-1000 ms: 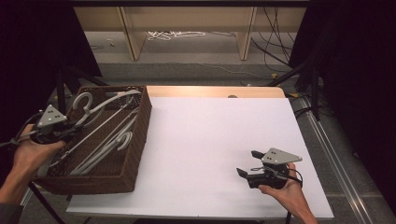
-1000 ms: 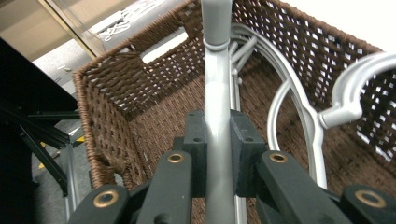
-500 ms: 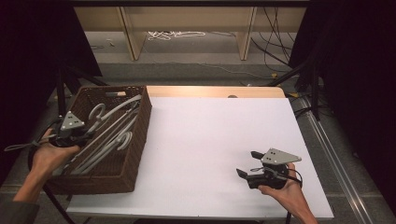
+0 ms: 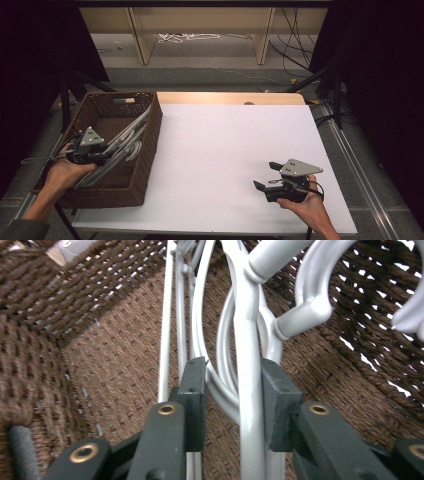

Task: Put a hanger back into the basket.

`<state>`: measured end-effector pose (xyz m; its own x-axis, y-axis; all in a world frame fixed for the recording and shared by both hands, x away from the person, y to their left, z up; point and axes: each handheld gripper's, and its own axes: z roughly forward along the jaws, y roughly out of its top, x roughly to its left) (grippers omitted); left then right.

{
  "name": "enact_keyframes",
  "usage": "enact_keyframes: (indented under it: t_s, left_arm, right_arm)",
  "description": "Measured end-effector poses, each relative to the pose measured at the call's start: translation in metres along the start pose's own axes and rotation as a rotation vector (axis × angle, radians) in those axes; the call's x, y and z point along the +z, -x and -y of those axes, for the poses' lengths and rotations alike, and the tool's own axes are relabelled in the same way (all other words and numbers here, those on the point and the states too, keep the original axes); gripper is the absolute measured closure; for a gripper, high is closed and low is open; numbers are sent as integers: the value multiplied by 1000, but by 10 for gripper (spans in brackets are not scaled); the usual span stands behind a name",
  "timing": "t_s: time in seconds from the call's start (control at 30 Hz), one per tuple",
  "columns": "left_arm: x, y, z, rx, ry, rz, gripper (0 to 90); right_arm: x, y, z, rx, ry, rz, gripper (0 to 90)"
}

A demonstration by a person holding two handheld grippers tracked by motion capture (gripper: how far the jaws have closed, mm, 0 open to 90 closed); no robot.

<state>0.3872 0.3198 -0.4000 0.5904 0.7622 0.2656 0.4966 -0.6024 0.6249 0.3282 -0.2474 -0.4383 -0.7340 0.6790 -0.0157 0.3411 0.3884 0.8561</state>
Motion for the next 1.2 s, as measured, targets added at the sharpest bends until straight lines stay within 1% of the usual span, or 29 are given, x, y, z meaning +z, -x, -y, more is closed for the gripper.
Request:
enact_keyframes:
  t_s: [0.03,0.07,0.1,0.13,0.17,0.2,0.23,0.27,0.3,0.33,0.4,0.43,0.47,0.53,0.57,0.6,0.67,0.7,0.77,0.83,0.9,0.97,1.0,1.03,1.1,1.13,1.2]
  left_arm:
    - [1,2,0,-23,-6,5,649]
    - [1,2,0,-24,-7,4,649]
    - [0,0,-1,-9,-7,6,648]
    - [0,0,-1,-22,-3,15,644]
    - [0,0,-2,-49,-4,21,634]
    - [0,-1,-2,-43,11,18,593]
    - [-1,0,-3,-72,22,15,561]
    - [-2,1,-5,-86,36,22,532]
    - [-4,0,-7,-80,49,37,497]
    - [-8,1,-9,-103,47,34,469]
    - [-14,1,-14,-135,54,21,406]
    - [-17,1,-16,-144,69,10,388]
    - [-21,0,-19,-144,75,9,377]
    - [-29,0,-24,-160,102,0,347]
    - [-33,0,-28,-155,122,-2,337]
    - [-35,2,-30,-167,133,2,323]
    - [-40,5,-34,-201,184,-1,309]
    - [-39,9,-37,-246,240,4,302]
    - [-41,14,-41,-267,288,12,287]
    - [-43,20,-44,-265,315,15,271]
    - [-44,26,-47,-279,343,25,266]
    - [-46,33,-51,-303,390,58,257]
    - [-47,36,-53,-309,402,64,253]
    - [-47,38,-54,-296,416,70,250]
    - [-48,47,-58,-301,444,93,245]
    - [-48,50,-59,-296,452,100,241]
    - [-47,60,-63,-291,475,114,230]
  right_arm:
    - [1,0,0,-2,6,5,178]
    - [1,0,0,-2,6,5,178]
    - [0,0,0,2,4,3,178]
    - [0,0,0,3,0,0,178]
    - [0,0,0,-1,-2,1,178]
    - [0,1,0,-1,-2,3,178]
    - [0,1,0,2,-1,4,178]
    - [0,1,0,3,0,3,178]
    - [0,0,0,3,1,3,178]
    - [0,1,0,-1,2,4,178]
    - [0,1,0,4,3,5,178]
    - [0,1,0,5,7,5,178]
    - [-1,1,0,4,6,5,178]
    - [0,1,1,2,4,10,178]
    - [0,1,0,2,2,8,178]
    - [0,1,0,7,6,8,178]
    - [-1,1,0,5,8,9,178]
    - [-1,1,0,5,9,10,178]
    - [-1,0,0,9,15,16,178]
    - [-1,1,0,8,15,14,178]
    - [-2,1,0,12,17,16,178]
    - [-2,1,0,18,21,17,178]
    - [-1,1,0,13,24,18,178]
    - [-1,0,0,17,26,19,178]
    - [-1,0,0,20,26,19,178]
    - [-1,0,0,21,31,20,178]
    - [-1,0,0,19,37,23,178]
